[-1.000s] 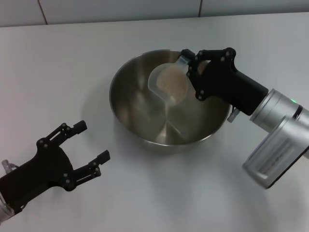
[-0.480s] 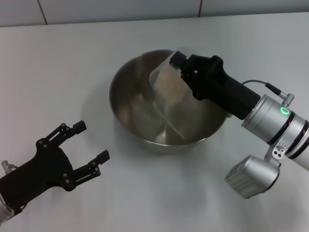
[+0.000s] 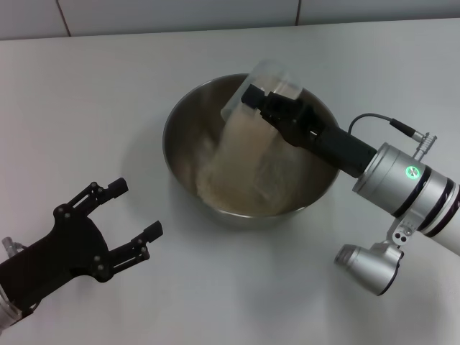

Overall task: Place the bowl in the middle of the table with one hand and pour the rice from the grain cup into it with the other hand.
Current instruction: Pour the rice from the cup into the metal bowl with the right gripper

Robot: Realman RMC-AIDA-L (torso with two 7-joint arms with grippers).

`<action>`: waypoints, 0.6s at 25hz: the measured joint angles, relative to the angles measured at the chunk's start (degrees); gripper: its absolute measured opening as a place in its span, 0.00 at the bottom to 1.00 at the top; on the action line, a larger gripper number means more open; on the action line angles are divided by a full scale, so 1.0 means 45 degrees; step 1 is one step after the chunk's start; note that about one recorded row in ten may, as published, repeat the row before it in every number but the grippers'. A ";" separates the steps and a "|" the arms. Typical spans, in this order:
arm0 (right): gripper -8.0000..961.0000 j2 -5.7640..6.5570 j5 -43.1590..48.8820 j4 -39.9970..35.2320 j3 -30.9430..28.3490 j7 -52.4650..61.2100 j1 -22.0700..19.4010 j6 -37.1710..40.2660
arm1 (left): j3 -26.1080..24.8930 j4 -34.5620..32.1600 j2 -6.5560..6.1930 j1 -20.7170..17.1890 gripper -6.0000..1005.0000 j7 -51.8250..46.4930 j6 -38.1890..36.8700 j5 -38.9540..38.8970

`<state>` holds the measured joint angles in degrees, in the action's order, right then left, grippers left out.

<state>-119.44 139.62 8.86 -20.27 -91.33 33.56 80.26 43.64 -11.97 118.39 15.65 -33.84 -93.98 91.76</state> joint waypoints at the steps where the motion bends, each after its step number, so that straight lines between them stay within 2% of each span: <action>1: 0.03 0.0000 0.0088 -0.0013 0.0007 -0.0256 0.0037 0.0013 | -0.0001 0.0005 0.0000 0.0007 0.87 0.0000 0.0001 0.0000; 15: 0.03 0.0000 0.0858 -0.0091 0.0012 -0.2354 0.0205 -0.0100 | 0.0002 0.0003 -0.0016 0.0057 0.87 -0.0011 0.0040 0.0002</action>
<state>-119.44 143.48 8.45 -20.22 -101.92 34.48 79.81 43.65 -11.95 118.31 15.91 -33.88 -93.81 91.77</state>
